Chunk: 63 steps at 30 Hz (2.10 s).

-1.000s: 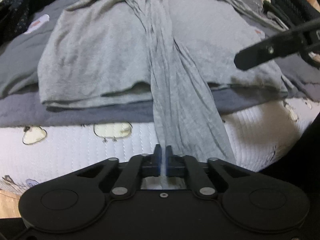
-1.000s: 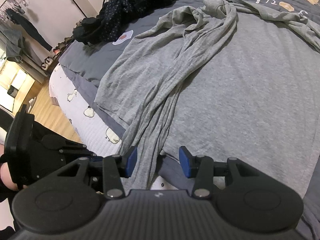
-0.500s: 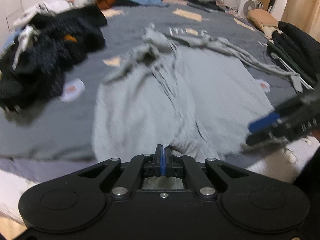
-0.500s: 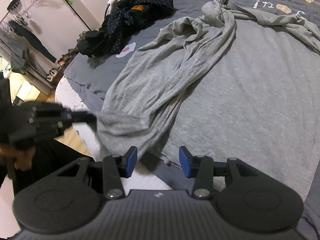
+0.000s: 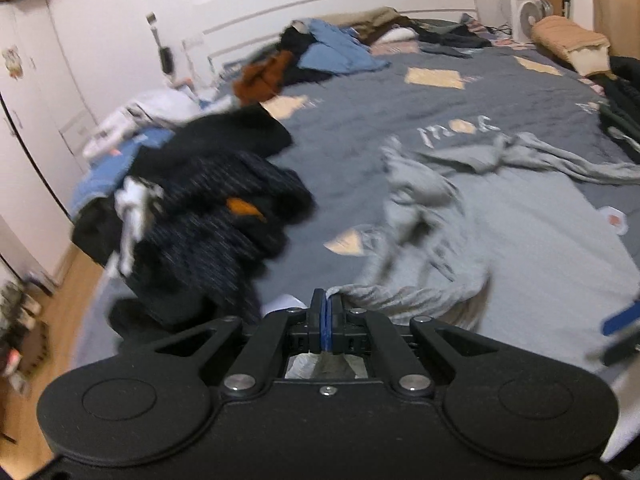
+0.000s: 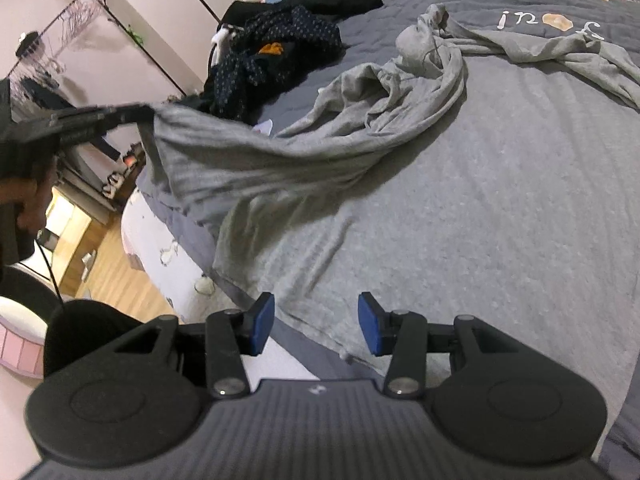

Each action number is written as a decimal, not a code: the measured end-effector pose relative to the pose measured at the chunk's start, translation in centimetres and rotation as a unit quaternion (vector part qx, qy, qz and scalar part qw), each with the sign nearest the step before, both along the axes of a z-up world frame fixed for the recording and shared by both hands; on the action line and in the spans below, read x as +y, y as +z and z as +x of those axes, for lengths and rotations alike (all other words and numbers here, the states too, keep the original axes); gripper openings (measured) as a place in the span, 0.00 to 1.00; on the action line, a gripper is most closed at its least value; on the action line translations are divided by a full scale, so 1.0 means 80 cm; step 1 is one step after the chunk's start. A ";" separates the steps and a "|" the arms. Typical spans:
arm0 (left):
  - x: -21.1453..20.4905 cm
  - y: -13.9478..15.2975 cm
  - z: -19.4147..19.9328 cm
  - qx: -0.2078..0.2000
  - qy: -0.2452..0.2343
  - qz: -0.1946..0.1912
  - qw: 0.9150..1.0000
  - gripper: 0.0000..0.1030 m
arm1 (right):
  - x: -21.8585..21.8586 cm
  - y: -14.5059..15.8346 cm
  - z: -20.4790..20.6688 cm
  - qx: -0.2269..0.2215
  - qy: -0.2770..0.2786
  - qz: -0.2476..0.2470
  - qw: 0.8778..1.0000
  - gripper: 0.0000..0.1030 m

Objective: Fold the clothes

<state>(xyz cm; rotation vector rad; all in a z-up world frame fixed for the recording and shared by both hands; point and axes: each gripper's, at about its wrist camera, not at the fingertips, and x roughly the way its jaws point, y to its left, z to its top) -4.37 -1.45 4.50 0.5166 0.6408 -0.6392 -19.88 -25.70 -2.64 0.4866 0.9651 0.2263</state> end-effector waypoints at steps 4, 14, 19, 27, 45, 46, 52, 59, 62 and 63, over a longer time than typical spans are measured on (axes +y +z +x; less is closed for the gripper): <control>0.002 0.026 0.039 -0.029 0.021 0.010 0.999 0.01 | -0.007 -0.001 0.003 -0.008 -0.012 0.011 1.000 0.44; 0.019 0.077 0.141 -0.083 0.080 0.044 0.992 0.01 | -0.037 -0.013 0.014 -0.017 -0.064 0.040 0.997 0.44; 0.036 0.086 0.201 -0.095 0.123 0.056 0.986 0.01 | -0.052 -0.017 0.015 -0.041 -0.097 0.051 0.993 0.44; 0.052 0.050 0.281 -0.089 0.180 0.089 0.976 0.01 | -0.070 -0.022 0.017 -0.077 -0.145 0.057 0.985 0.44; 0.047 0.014 0.234 -0.014 0.125 0.035 0.991 0.05 | -0.072 -0.011 0.023 -0.175 -0.144 0.087 0.970 0.44; 0.044 0.015 0.224 -0.014 0.115 0.034 0.993 0.10 | -0.070 -0.009 0.023 -0.178 -0.139 0.089 0.970 0.44; 0.007 0.014 0.158 -0.034 0.032 0.020 0.999 0.39 | -0.067 -0.005 0.021 -0.185 -0.139 0.089 0.969 0.45; -0.071 -0.020 0.109 -0.031 -0.063 0.036 0.997 0.39 | -0.067 -0.004 0.020 -0.189 -0.141 0.089 0.968 0.45; -0.106 -0.042 0.103 -0.016 -0.084 0.032 0.996 0.39 | -0.068 -0.005 0.021 -0.188 -0.143 0.088 0.968 0.45; -0.118 -0.049 0.102 -0.012 -0.090 0.031 0.995 0.39 | -0.069 -0.004 0.020 -0.189 -0.144 0.089 0.967 0.45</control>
